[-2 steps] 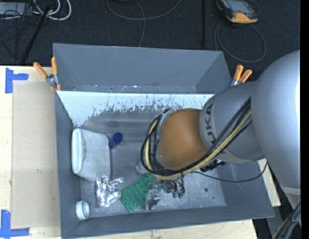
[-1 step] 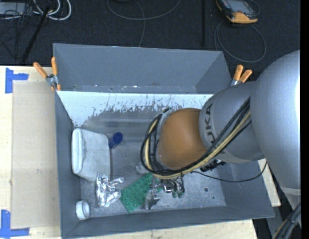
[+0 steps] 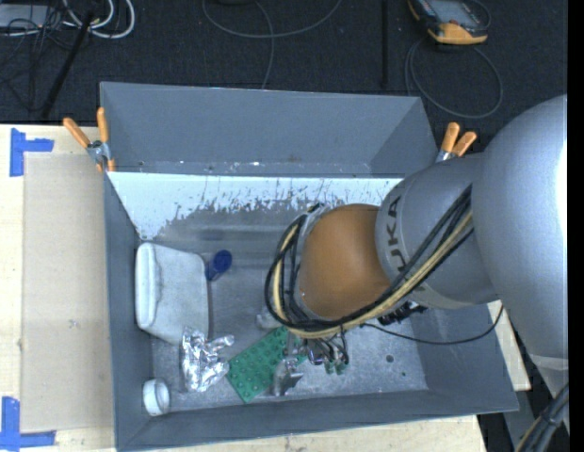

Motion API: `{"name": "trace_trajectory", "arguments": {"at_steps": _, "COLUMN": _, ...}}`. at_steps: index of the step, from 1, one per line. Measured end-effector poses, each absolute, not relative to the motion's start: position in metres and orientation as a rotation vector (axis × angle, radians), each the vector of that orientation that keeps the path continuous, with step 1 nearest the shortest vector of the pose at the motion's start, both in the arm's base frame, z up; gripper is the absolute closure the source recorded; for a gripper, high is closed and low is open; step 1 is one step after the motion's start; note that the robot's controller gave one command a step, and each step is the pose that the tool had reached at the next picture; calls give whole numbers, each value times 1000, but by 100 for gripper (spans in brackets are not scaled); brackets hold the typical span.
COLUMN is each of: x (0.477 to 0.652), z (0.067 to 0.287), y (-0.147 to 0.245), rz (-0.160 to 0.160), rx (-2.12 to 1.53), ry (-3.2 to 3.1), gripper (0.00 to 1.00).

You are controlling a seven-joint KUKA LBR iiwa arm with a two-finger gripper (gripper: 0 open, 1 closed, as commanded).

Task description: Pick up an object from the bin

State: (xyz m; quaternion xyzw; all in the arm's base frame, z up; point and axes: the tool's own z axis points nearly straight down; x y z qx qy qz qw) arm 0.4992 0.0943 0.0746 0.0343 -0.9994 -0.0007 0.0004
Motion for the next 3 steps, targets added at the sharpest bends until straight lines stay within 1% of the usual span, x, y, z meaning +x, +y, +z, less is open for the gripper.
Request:
{"name": "trace_trajectory", "arguments": {"at_steps": 1, "x": 499, "z": 75, "y": 95, "rz": -2, "rx": 99, "ry": -3139, "gripper": 0}}
{"name": "trace_trajectory", "arguments": {"at_steps": 2, "x": 501, "z": 77, "y": 95, "rz": -5, "rx": 98, "ry": -3147, "gripper": 100}}
{"name": "trace_trajectory", "arguments": {"at_steps": 3, "x": 503, "z": 164, "y": 95, "rz": -3, "rx": 91, "ry": -3147, "gripper": 100}}
